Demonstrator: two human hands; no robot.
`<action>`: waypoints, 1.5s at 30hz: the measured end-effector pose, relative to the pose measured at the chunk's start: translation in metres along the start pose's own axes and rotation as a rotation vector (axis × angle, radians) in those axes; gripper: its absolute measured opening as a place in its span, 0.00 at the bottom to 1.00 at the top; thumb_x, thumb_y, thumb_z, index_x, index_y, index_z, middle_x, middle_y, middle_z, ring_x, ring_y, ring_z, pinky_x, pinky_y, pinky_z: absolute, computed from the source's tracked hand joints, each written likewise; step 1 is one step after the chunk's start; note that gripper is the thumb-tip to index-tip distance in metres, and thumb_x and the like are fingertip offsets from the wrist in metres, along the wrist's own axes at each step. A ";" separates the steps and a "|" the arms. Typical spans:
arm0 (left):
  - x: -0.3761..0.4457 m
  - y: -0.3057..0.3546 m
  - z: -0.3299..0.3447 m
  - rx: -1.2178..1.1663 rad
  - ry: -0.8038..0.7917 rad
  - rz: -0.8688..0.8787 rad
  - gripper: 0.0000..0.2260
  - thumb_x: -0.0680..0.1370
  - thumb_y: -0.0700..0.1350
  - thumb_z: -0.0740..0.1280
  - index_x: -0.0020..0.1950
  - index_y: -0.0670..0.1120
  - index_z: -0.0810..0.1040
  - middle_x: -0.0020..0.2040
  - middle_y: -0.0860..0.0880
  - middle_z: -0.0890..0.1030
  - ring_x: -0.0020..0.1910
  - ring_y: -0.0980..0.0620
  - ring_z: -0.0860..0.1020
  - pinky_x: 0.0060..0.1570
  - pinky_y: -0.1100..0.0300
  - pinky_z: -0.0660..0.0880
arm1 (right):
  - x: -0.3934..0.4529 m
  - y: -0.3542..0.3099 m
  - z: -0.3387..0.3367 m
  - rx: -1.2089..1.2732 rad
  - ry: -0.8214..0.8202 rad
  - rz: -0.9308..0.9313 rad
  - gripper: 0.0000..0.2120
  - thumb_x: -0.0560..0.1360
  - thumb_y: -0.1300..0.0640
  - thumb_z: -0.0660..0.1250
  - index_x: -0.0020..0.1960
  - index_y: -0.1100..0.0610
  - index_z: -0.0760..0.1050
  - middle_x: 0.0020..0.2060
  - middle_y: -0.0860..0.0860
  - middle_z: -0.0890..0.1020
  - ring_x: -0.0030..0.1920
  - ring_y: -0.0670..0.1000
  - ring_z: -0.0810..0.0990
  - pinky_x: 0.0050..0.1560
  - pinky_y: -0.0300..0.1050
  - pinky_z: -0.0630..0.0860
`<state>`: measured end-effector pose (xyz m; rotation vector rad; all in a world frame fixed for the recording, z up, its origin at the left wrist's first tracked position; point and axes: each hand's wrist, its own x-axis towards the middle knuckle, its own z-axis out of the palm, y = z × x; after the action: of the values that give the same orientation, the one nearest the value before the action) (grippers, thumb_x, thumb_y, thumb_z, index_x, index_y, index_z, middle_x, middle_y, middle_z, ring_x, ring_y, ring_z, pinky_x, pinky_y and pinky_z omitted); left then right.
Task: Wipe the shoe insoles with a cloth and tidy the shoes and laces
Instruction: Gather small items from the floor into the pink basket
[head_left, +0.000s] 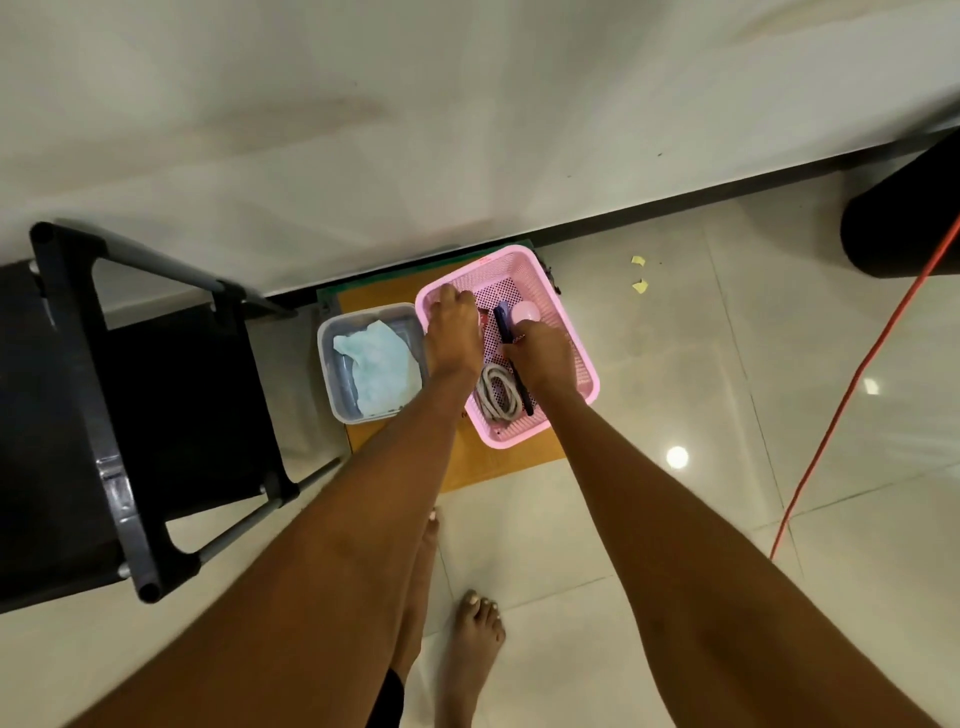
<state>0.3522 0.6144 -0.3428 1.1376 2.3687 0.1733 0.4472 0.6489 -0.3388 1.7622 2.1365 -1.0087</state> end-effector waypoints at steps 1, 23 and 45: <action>-0.001 0.000 0.001 0.015 -0.007 0.003 0.20 0.78 0.40 0.64 0.70 0.43 0.67 0.71 0.43 0.67 0.70 0.44 0.65 0.62 0.55 0.72 | 0.000 -0.001 0.003 -0.010 -0.007 0.000 0.11 0.76 0.55 0.64 0.55 0.58 0.79 0.46 0.56 0.83 0.42 0.55 0.81 0.38 0.40 0.72; 0.003 -0.016 -0.019 0.180 -0.062 0.153 0.23 0.77 0.41 0.66 0.71 0.43 0.64 0.70 0.43 0.69 0.69 0.45 0.67 0.64 0.53 0.70 | 0.012 -0.031 0.016 -0.257 0.163 -0.105 0.16 0.77 0.47 0.62 0.49 0.61 0.76 0.47 0.57 0.80 0.47 0.56 0.79 0.42 0.47 0.74; 0.013 -0.019 -0.020 0.706 -0.030 0.392 0.23 0.74 0.45 0.71 0.66 0.47 0.68 0.64 0.43 0.73 0.64 0.45 0.72 0.64 0.53 0.65 | 0.008 -0.024 0.013 -0.270 0.204 -0.149 0.10 0.79 0.56 0.61 0.53 0.62 0.75 0.47 0.57 0.81 0.44 0.55 0.79 0.37 0.45 0.70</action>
<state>0.3219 0.6139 -0.3365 1.8991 2.1999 -0.5915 0.4194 0.6457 -0.3441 1.6566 2.4238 -0.5541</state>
